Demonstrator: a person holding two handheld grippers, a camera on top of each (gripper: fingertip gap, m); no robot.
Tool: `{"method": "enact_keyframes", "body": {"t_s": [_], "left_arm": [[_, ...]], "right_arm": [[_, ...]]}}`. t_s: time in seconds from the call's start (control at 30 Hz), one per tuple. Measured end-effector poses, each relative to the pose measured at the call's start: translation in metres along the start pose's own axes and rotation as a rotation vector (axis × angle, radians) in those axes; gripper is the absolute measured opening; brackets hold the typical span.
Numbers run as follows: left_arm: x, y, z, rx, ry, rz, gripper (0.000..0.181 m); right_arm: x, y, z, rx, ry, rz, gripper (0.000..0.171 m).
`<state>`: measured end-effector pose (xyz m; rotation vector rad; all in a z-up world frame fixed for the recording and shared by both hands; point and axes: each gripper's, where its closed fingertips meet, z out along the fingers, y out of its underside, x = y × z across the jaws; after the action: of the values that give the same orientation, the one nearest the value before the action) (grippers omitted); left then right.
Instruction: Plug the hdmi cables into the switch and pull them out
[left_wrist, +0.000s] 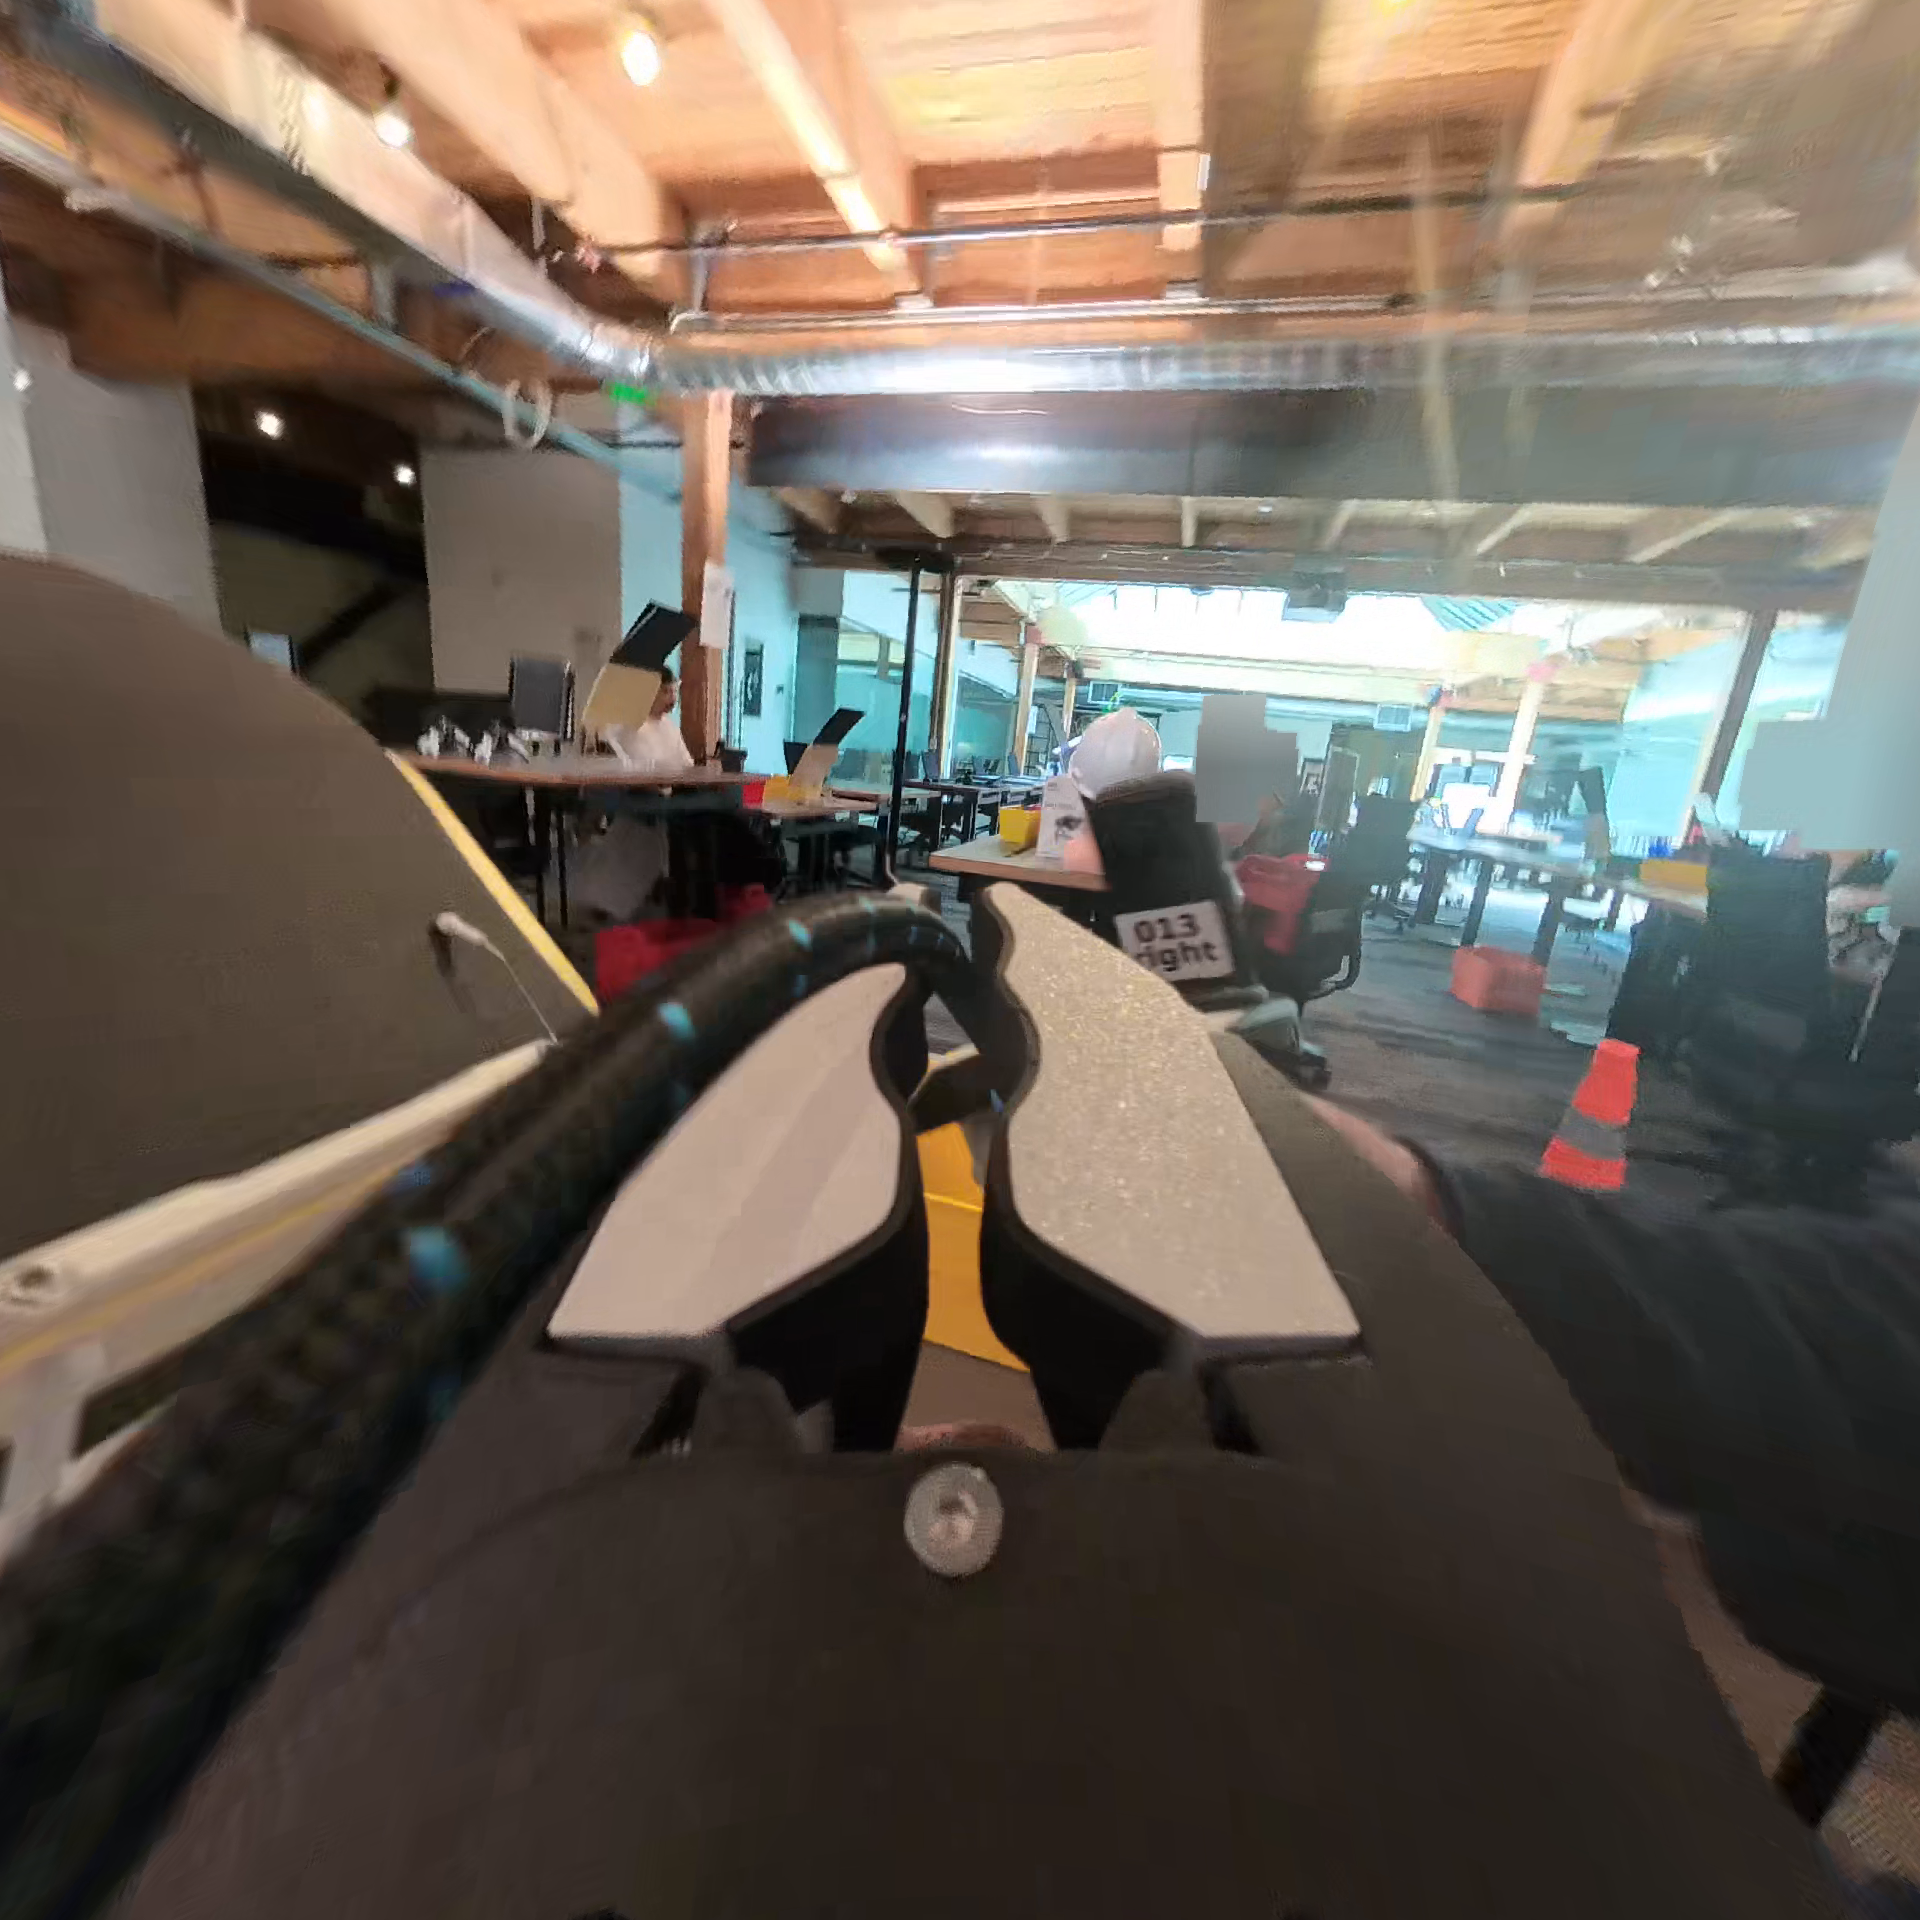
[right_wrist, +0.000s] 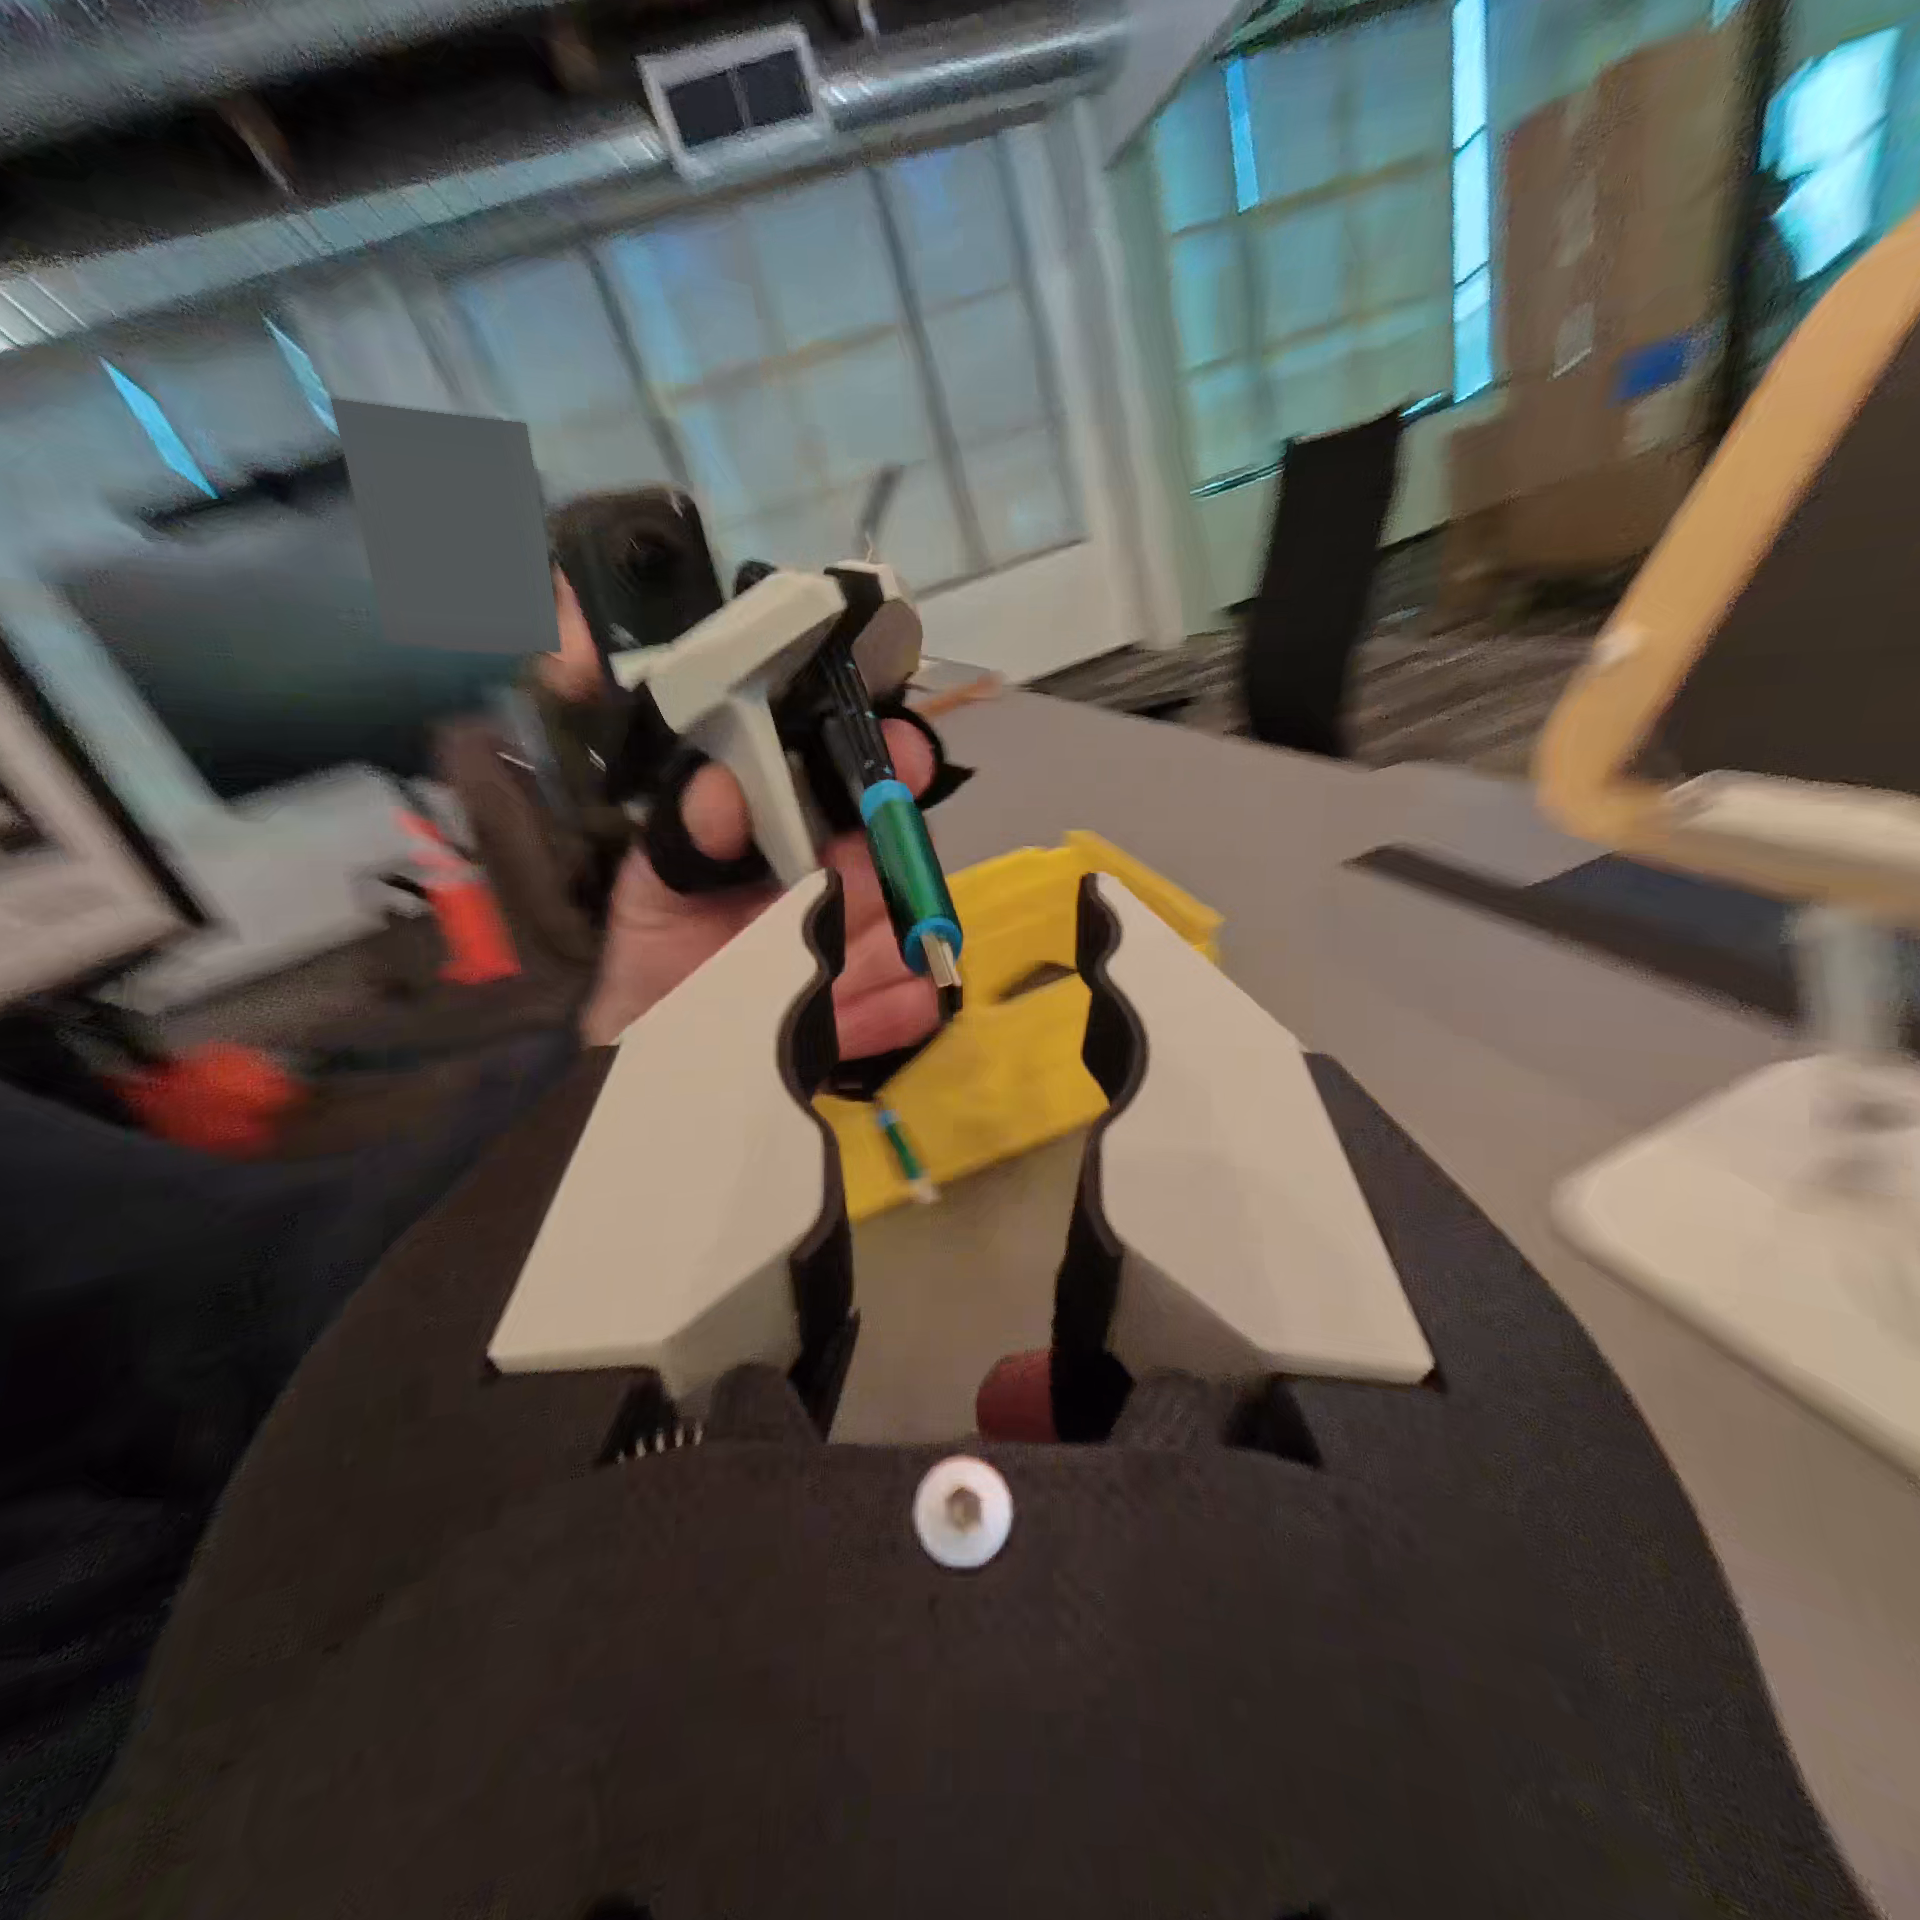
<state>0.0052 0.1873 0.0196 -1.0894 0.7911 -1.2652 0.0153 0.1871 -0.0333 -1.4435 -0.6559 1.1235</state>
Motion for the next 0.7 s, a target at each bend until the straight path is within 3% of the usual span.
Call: {"method": "enact_keyframes", "body": {"t_s": [0.07,0.17,0.37,0.4,0.53,0.63,0.7], "left_arm": [[-0.006,0.002,0.002,0.005,-0.073,-0.146,0.003],[-0.013,0.007,0.003,0.034,-0.122,-0.339,0.005],[-0.008,0.019,0.009,0.018,-0.098,-0.566,0.005],[-0.007,0.021,0.009,0.016,-0.089,-0.591,0.005],[-0.004,0.025,0.009,0.008,-0.058,-0.644,0.005],[0.002,0.019,0.01,0.032,-0.023,-0.53,0.005],[0.001,0.017,0.011,0.053,-0.045,-0.375,0.021]], "right_arm": [[0.009,-0.001,-0.007,-0.071,0.199,-0.35,0.053],[0.008,-0.005,-0.013,-0.19,0.414,-0.877,0.052],[0.005,-0.007,-0.014,-0.321,0.537,-1.335,0.027],[0.003,-0.008,-0.016,-0.323,0.538,-1.368,0.02],[0.003,-0.008,-0.02,-0.36,0.493,-1.353,0.019],[-0.002,-0.01,-0.02,-0.306,0.352,-0.977,0.019],[0.001,-0.009,-0.017,-0.308,0.276,-0.74,0.018]]}}
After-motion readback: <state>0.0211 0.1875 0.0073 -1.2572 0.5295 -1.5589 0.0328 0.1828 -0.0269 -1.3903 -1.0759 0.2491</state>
